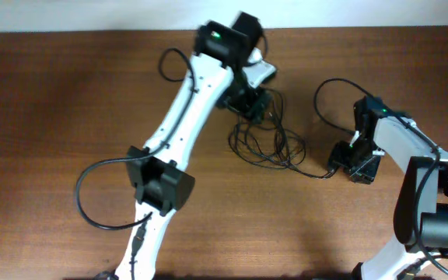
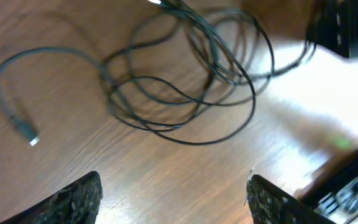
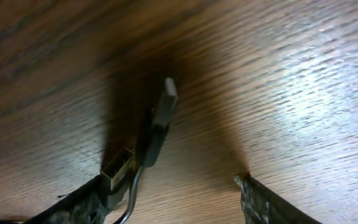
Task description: Untangle cables
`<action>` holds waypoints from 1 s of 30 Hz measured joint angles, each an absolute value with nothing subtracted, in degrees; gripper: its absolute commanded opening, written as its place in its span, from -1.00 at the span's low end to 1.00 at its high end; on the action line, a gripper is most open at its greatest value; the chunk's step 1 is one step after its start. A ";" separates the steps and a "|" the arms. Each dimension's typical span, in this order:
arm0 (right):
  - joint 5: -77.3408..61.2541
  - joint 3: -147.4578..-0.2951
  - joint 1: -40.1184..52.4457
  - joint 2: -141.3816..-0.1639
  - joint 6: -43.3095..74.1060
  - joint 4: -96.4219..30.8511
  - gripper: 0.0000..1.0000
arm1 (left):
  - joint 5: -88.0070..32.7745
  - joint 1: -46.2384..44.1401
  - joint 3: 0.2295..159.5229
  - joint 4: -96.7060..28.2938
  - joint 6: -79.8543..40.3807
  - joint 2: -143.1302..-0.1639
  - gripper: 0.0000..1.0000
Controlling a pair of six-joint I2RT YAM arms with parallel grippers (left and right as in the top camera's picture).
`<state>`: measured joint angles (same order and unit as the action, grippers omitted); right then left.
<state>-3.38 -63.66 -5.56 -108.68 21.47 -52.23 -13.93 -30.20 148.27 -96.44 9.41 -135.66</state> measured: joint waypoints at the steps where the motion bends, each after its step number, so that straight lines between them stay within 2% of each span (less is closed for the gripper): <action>1: -3.38 -63.64 -5.96 -108.68 21.43 -52.14 0.39 | -13.74 -31.22 147.72 -96.47 10.72 -135.66 0.51; 9: -5.15 -63.64 -9.04 -108.57 20.99 -51.37 0.47 | -14.02 -35.73 136.40 -94.98 21.58 -135.66 0.55; 14: -5.28 -63.64 -9.04 -108.57 21.02 -51.31 0.48 | -16.27 -36.58 125.10 -84.36 22.94 -135.81 0.54; 19: -5.30 -63.64 -9.04 -108.57 20.99 -51.31 0.48 | -16.71 -41.63 123.09 -78.54 23.00 -136.40 0.55; 22: -5.32 -63.64 -9.04 -108.57 21.02 -51.31 0.48 | -16.60 -45.08 123.04 -76.58 22.94 -136.40 0.45; 25: -5.32 -63.64 -9.04 -108.57 20.99 -51.29 0.48 | -14.33 -47.62 123.02 -73.36 21.45 -136.40 0.23; 30: -5.34 -63.64 -9.04 -108.57 20.97 -51.29 0.49 | -7.33 -49.34 122.91 -70.32 17.21 -136.40 0.18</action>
<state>-5.34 -63.64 -9.04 -108.57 20.97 -51.29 -7.33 -49.34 122.91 -70.32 17.21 -136.40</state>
